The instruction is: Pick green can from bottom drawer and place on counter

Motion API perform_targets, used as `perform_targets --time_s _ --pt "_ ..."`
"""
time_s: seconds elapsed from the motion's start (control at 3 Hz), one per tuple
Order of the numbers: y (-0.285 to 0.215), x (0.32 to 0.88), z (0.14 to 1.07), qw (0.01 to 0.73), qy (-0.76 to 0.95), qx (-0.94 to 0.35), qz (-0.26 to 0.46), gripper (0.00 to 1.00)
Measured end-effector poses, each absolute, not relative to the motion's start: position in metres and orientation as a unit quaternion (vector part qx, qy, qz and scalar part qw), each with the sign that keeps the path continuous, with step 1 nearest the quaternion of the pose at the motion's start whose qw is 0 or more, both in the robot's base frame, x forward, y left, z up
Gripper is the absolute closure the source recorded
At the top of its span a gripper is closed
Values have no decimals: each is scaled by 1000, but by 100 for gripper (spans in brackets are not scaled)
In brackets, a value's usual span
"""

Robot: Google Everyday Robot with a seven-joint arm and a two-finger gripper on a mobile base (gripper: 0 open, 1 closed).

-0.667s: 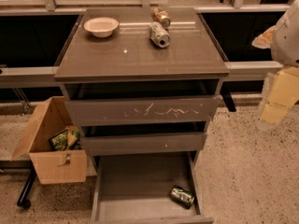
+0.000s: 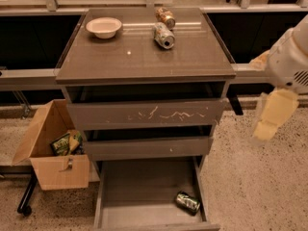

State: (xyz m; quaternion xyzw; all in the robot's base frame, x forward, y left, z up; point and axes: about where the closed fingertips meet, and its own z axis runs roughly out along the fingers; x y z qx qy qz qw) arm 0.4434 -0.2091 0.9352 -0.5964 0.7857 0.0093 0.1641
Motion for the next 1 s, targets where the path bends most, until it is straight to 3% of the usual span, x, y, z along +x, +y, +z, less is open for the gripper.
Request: perform_targets --time_s 1.0 --pt "-178 434 714 181 797 -540 199 0"
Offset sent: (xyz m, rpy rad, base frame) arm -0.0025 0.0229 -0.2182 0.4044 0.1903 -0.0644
